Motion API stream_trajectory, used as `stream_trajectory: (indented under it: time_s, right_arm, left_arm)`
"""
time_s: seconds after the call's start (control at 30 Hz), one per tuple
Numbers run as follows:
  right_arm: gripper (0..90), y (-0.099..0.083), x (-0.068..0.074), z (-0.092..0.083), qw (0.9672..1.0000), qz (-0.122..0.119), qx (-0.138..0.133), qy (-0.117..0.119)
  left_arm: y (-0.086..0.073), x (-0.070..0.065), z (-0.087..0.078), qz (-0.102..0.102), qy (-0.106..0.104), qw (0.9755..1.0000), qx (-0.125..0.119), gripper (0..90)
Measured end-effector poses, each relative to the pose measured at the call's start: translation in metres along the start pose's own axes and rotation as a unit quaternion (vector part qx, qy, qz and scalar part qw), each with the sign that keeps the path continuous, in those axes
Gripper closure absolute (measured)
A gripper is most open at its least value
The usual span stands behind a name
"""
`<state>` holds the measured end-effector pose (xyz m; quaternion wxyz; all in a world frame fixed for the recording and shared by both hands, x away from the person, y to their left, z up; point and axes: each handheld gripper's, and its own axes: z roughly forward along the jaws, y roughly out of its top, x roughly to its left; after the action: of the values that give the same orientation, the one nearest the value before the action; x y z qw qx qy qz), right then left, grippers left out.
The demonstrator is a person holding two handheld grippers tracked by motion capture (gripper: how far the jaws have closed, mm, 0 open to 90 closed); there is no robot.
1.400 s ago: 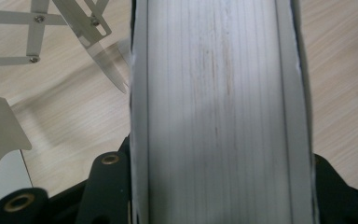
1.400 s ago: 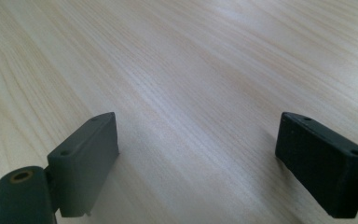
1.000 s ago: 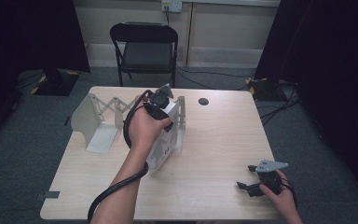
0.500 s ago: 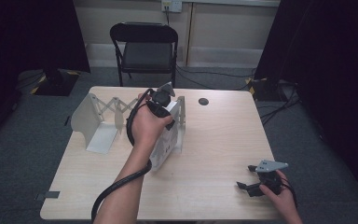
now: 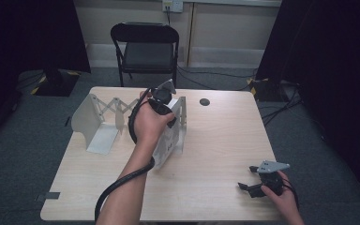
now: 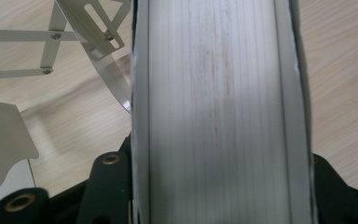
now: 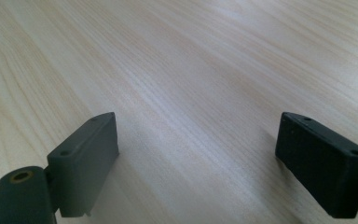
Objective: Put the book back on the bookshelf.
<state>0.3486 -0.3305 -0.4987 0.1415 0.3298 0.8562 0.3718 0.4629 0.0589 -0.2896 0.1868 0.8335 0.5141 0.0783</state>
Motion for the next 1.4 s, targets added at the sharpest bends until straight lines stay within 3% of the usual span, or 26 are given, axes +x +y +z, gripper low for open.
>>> stream_trajectory:
  time_s: [0.37,0.5,0.57,0.6,0.67,1.1,1.17,1.4]
  right_arm:
    - [12.6,0.0,0.0,0.0,1.0,0.0,-0.001,0.001]
    - [12.6,0.0,0.0,0.0,1.0,0.0,0.0,0.0]
    - [12.6,0.0,0.0,0.0,1.0,0.0,0.0,0.0]
    - [12.6,0.0,0.0,0.0,1.0,0.0,0.0,0.0]
    - [12.6,0.0,0.0,0.0,1.0,0.0,0.0,0.0]
    - [12.6,0.0,0.0,0.0,1.0,0.0,0.0,0.0]
    - [12.6,0.0,0.0,0.0,1.0,0.0,0.0,0.0]
    - [12.6,0.0,0.0,0.0,1.0,0.0,0.0,0.0]
  left_arm:
    - [0.005,0.002,0.002,-0.005,0.007,1.0,0.002,51.9]
    - [0.006,0.005,0.005,-0.02,0.007,0.9998,0.002,51.8]
    - [0.006,0.006,0.006,-0.016,0.009,0.9998,0.002,51.9]
    - [0.006,0.005,0.006,-0.025,0.01,0.9996,0.004,51.9]
    - [0.007,0.007,0.007,-0.019,0.01,0.9998,0.004,51.9]
    - [0.012,0.009,0.01,-0.034,0.006,0.9994,0.004,51.8]
    - [0.013,0.009,0.009,-0.026,0.009,0.9996,0.002,51.8]
    - [0.016,0.009,0.01,-0.029,0.011,0.9995,0.0,51.9]
